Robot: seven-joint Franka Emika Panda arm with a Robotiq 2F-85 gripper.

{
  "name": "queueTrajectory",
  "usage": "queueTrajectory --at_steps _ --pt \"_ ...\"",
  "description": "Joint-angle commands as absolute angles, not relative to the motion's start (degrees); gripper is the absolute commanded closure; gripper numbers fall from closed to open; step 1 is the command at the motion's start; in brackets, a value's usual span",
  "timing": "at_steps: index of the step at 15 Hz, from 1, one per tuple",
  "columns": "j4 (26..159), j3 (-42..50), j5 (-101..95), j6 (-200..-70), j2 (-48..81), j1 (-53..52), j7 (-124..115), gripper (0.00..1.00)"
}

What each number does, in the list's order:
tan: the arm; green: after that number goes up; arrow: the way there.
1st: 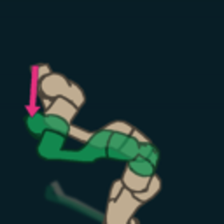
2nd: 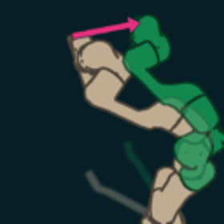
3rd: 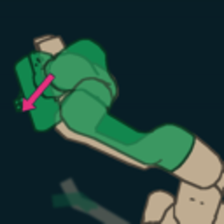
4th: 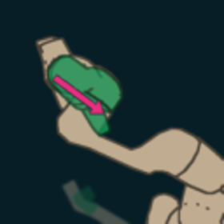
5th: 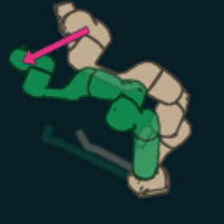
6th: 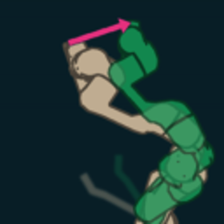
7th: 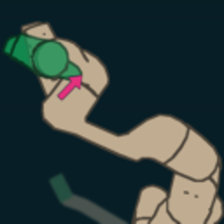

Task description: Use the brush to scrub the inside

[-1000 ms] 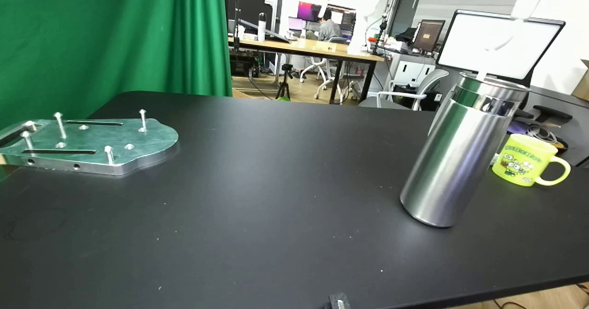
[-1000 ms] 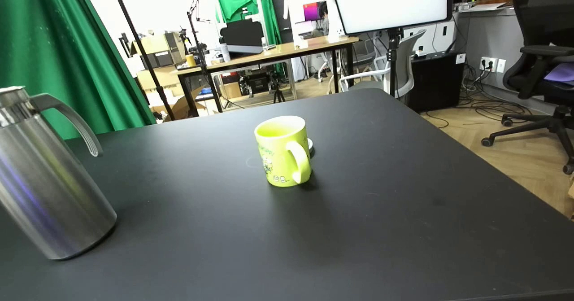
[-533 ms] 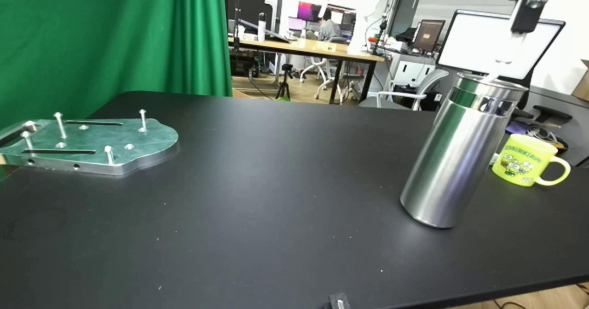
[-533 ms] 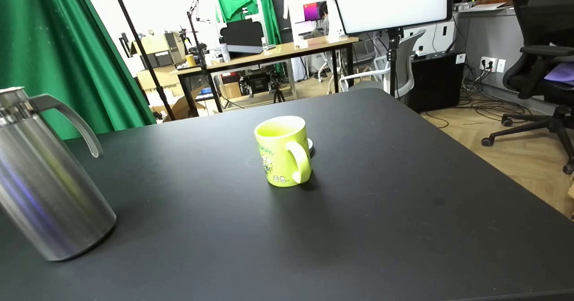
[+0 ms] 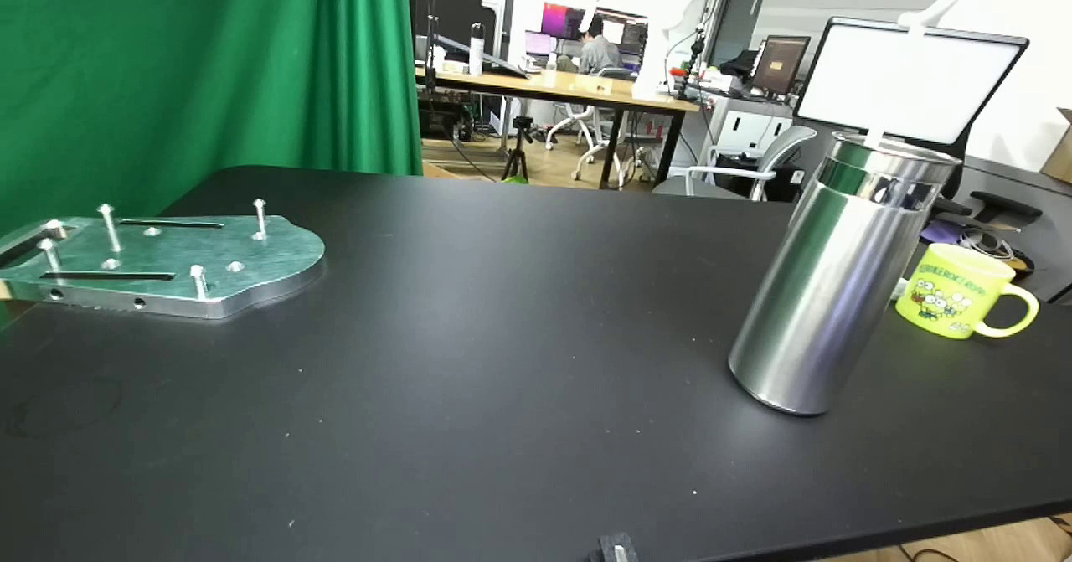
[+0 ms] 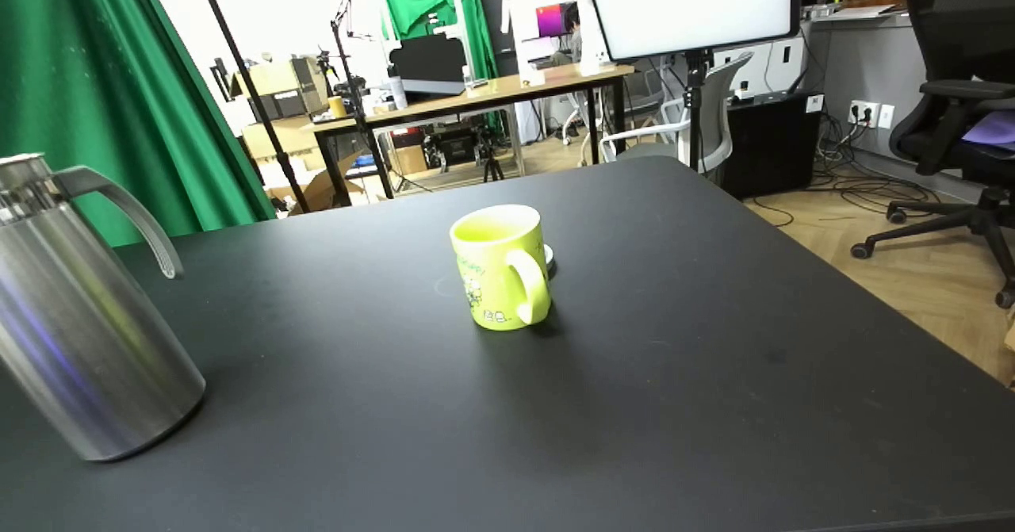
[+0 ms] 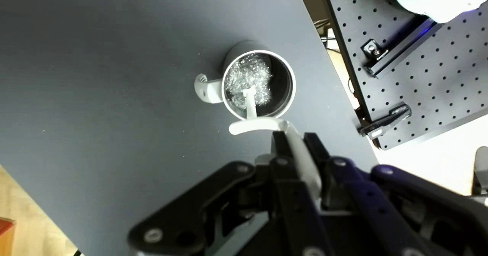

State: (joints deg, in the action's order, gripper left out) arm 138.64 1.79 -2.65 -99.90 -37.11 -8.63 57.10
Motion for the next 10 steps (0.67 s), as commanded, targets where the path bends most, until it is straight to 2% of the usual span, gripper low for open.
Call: queueTrajectory --at_steps 1,10 --pt "139.13 1.59 -3.38 -101.53 -41.42 -9.49 56.09 0.96" --pt "148.48 4.33 1.54 -109.61 -36.81 -9.70 56.55 0.96"
